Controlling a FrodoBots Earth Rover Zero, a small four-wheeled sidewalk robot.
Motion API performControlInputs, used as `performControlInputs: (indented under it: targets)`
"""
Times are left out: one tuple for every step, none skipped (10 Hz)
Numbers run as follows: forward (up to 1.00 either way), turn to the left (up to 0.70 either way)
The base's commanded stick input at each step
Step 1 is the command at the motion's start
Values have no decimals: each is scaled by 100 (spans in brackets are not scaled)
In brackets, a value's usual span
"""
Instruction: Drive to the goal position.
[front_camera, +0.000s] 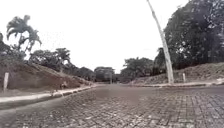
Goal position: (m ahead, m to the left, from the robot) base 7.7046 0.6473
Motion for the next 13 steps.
performControlInputs:
  targets:
    - [100,0]
    - [100,0]
    - [100,0]
    - [100,0]
    - [100,0]
    - [100,0]
    - [100,0]
    - [100,-21]
    - [100,-8]
    - [100,0]
    - [100,0]
    - [100,0]
    - [100,0]
